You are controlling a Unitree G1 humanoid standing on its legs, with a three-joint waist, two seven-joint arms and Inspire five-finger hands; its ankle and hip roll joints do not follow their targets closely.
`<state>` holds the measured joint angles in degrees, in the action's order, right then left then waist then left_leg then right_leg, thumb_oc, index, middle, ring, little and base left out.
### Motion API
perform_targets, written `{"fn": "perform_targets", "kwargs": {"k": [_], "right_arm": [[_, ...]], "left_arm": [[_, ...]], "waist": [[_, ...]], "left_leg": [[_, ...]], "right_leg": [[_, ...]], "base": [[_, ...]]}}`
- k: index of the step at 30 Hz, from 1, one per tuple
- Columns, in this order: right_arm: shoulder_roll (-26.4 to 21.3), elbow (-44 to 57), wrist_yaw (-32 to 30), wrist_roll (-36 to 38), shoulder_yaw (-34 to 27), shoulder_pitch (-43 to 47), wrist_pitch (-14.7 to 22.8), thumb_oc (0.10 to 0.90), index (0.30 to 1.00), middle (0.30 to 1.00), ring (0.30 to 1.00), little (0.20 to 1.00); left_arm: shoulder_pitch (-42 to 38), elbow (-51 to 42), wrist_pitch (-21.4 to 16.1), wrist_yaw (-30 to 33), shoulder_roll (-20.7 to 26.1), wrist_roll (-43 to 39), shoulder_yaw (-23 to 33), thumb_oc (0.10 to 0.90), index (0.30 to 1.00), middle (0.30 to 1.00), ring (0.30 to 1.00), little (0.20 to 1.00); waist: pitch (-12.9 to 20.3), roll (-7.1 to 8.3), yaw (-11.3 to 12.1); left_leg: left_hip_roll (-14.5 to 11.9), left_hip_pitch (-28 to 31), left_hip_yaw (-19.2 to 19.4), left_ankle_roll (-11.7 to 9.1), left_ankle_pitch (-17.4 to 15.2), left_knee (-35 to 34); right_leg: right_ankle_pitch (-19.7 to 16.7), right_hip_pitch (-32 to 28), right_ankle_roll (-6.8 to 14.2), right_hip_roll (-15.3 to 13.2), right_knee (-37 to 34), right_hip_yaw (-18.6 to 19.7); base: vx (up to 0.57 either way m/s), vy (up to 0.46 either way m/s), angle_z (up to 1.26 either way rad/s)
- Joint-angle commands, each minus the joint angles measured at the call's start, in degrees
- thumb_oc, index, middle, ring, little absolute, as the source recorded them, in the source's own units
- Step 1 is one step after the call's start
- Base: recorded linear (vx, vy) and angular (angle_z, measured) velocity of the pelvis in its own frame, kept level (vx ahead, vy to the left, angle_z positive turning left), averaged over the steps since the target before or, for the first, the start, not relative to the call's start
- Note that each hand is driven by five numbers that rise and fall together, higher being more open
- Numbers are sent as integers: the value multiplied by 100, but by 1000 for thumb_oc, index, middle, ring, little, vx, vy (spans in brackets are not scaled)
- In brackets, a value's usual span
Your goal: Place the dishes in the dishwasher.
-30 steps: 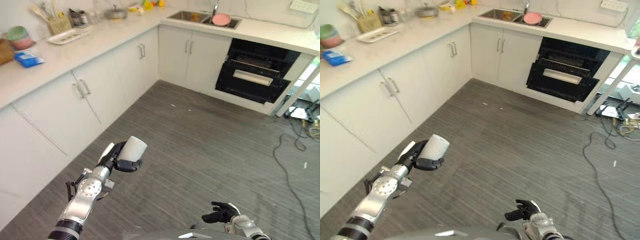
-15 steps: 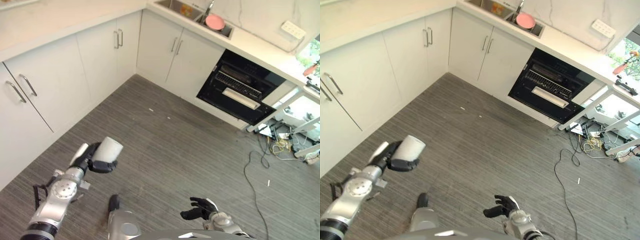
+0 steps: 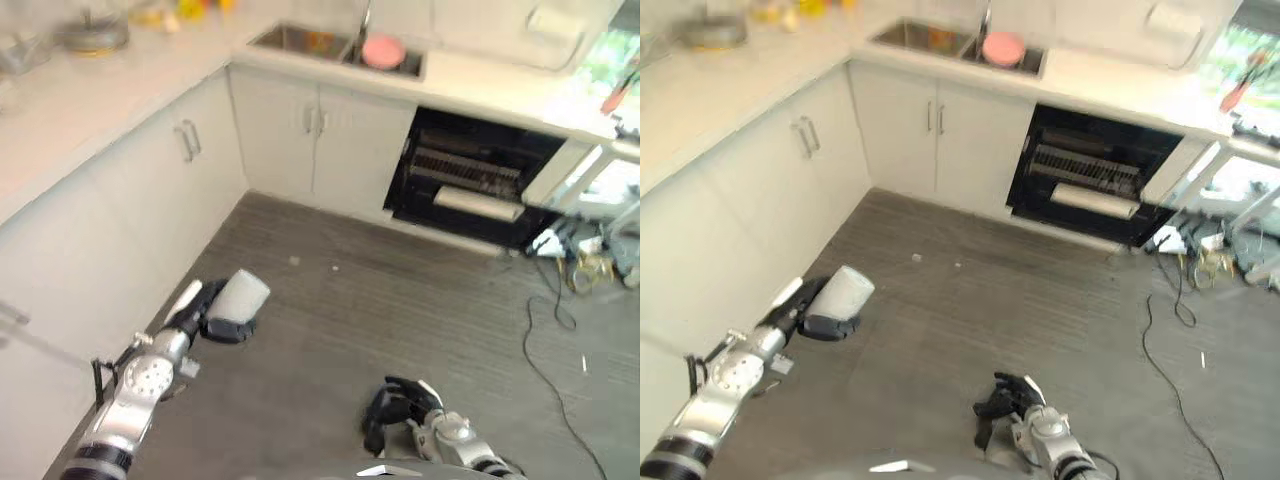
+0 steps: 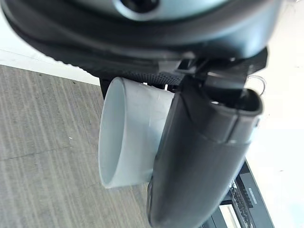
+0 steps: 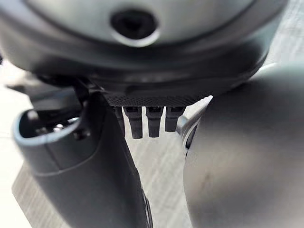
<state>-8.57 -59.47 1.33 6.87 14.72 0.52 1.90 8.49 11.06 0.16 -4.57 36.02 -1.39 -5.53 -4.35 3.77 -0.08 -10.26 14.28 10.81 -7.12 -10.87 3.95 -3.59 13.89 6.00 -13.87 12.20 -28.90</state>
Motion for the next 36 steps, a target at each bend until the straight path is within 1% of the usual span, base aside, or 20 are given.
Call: {"fn": "perform_targets", "kwargs": {"k": [1, 2, 4, 5, 6, 9, 11, 12, 13, 15, 16, 18, 20, 23, 25, 27, 29, 32, 34, 36], "right_arm": [[-306, -48, 8, -46, -220, 279, 33, 800, 900, 900, 900, 900], [-334, -3, -39, -18, -218, 246, 35, 800, 900, 900, 900, 900], [-459, 230, -157, 91, -115, 299, 71, 800, 900, 900, 900, 900], [-532, 314, -275, 144, -109, 340, 77, 800, 900, 900, 900, 900], [-528, 313, -277, 144, -110, 343, 77, 800, 900, 900, 900, 900], [-494, 348, -345, 275, -102, 416, 118, 800, 900, 900, 900, 900], [-463, 392, -360, 260, -75, 521, 170, 800, 900, 900, 900, 900], [-465, 436, -368, 248, -56, 588, 192, 800, 900, 900, 900, 900], [-470, 410, -391, 191, 21, 671, 245, 800, 900, 900, 900, 900], [-460, 392, -424, 192, 47, 692, 269, 800, 900, 900, 900, 900], [-414, 439, -436, 255, 37, 693, 308, 800, 900, 900, 900, 900], [-381, 484, -410, 287, -2, 680, 314, 800, 900, 900, 900, 900], [-331, 727, -402, 297, -53, 608, 334, 800, 900, 900, 900, 900], [-248, 936, -359, 355, -219, 450, 323, 800, 900, 900, 900, 900], [-202, 1383, -315, 471, -355, 351, 309, 800, 900, 900, 900, 900], [-180, 1773, -234, 402, -377, 394, 343, 800, 900, 900, 900, 900], [-202, 2179, -100, 345, -373, 373, 367, 800, 900, 900, 900, 900], [-248, 2631, -10, 390, -338, 317, 401, 800, 900, 900, 900, 900], [-264, 2773, -1, 320, -297, 376, 413, 800, 900, 900, 900, 900], [-335, 2962, 54, 246, -306, 251, 392, 800, 900, 900, 900, 900]], "left_arm": [[-724, -612, -511, 182, 168, 96, 142, 400, 300, 300, 300, 300], [-737, -627, -500, 162, 150, 65, 114, 400, 300, 300, 300, 300], [-871, -647, -486, 227, 191, -68, 17, 400, 300, 300, 300, 300], [-958, -648, -514, 308, 192, -167, -21, 400, 300, 300, 300, 300], [-962, -648, -514, 309, 196, -170, -23, 400, 300, 300, 300, 300], [-1022, -639, -502, 378, 171, -218, -44, 400, 300, 300, 300, 300], [-958, -694, -524, 414, 165, -202, 26, 400, 300, 300, 300, 300], [-939, -726, -545, 442, 167, -244, 54, 400, 300, 300, 300, 300], [-851, -729, -560, 536, 179, -248, 140, 400, 300, 300, 300, 300], [-867, -715, -567, 597, 214, -249, 135, 400, 300, 300, 300, 300], [-909, -700, -558, 596, 271, -285, 110, 400, 300, 300, 300, 300], [-889, -722, -533, 555, 305, -236, 132, 400, 300, 300, 300, 300], [-902, -804, -535, 459, 475, -138, 137, 400, 300, 300, 300, 300], [-965, -781, -534, 423, 582, -40, 19, 400, 300, 300, 300, 300], [-948, -798, -533, 459, 620, 0, 6, 400, 300, 300, 300, 300], [-880, -825, -546, 491, 651, 43, 126, 400, 300, 300, 300, 300], [-819, -907, -542, 461, 623, 37, 269, 400, 300, 300, 300, 300], [-778, -950, -604, 371, 584, 132, 440, 400, 300, 300, 300, 300], [-904, -907, -633, 392, 615, 269, 521, 400, 300, 300, 300, 300], [-967, -919, -702, 350, 675, 374, 510, 400, 300, 300, 300, 300]], "waist": [[28, -100, 3], [40, -124, 26], [-36, -28, 97], [-99, 105, 181], [-98, 74, 181], [-87, 234, 325], [-70, 310, 431], [-52, 257, 479], [-137, 243, 689], [-209, 228, 661], [-172, 168, 549], [-155, 177, 590], [-162, 232, 623], [-79, 276, 453], [-135, 79, 227], [-179, -160, 190], [-160, -197, 128], [-115, -278, 134], [-64, -366, 278], [43, -318, 337]], "left_leg": [[617, -750, -336, 154, 150, 2228], [439, -914, -335, -147, 704, 2922], [117, -1441, -235, -345, 1251, 4354], [-303, -2037, -99, -222, 1126, 5170], [-345, -2069, -116, -221, 1090, 5227], [-314, -2647, -130, -2, 669, 4241], [-554, -2696, 0, 122, 557, 2534], [-744, -2696, -88, 91, 818, 1487], [-908, -2812, -712, -56, 1425, 22], [-1054, -2942, -873, -148, 1677, -441], [-1228, -2847, -373, -263, 1912, -662], [-1228, -2777, -223, -299, 1967, -504], [-1137, -2782, -199, -268, 2022, -129], [-787, -2691, -12, 212, 1481, 390], [-639, -2239, 150, 465, 1000, 604], [-531, -1688, 537, 624, 846, 387], [-163, -1224, 834, 667, 662, 162], [-62, -880, 1163, 549, 514, 109], [-146, -786, 1593, 459, 572, -54], [-24, -765, 1635, 425, 341, 78]], "right_leg": [[-204, -579, 534, 235, -856, 300], [-90, -717, 341, 407, -779, 234], [212, -1070, -61, 678, -820, 239], [433, -1356, -238, 832, -941, 123], [440, -1352, -249, 870, -946, 115], [557, -1682, -235, 1012, -1223, 200], [647, -1793, -78, 1008, -1337, 257], [737, -1891, -40, 1072, -1385, 288], [1023, -2056, -52, 1152, -1315, 501], [1190, -2143, -84, 1222, -1263, 596], [1276, -2234, -4, 1284, -1138, 510], [1329, -2253, 56, 1277, -985, 553], [1480, -2077, 145, 1176, -211, 611], [658, -1633, 592, 581, 1459, 764], [79, -1138, 864, 208, 3015, 848], [-252, -760, 900, -383, 3571, 271], [-79, -680, 892, -899, 2542, -477], [153, -616, 778, -932, 34, -1250], [-28, -683, 725, -1185, -728, -2094], [16, -839, 569, -1089, -1252, -2202]], "base": [[664, 74, 38], [403, -27, -4], [523, -54, -40], [382, -60, -33], [520, 25, -38], [406, 134, -6], [340, 272, -23], [559, 544, -24], [425, 411, -25], [381, 340, -69], [363, 329, -77], [368, 377, -41], [380, 492, -68], [294, 418, -58], [395, 555, -32], [321, 563, -66], [434, 434, -136], [309, 124, -134], [54, 73, -58], [388, 160, -63]]}}
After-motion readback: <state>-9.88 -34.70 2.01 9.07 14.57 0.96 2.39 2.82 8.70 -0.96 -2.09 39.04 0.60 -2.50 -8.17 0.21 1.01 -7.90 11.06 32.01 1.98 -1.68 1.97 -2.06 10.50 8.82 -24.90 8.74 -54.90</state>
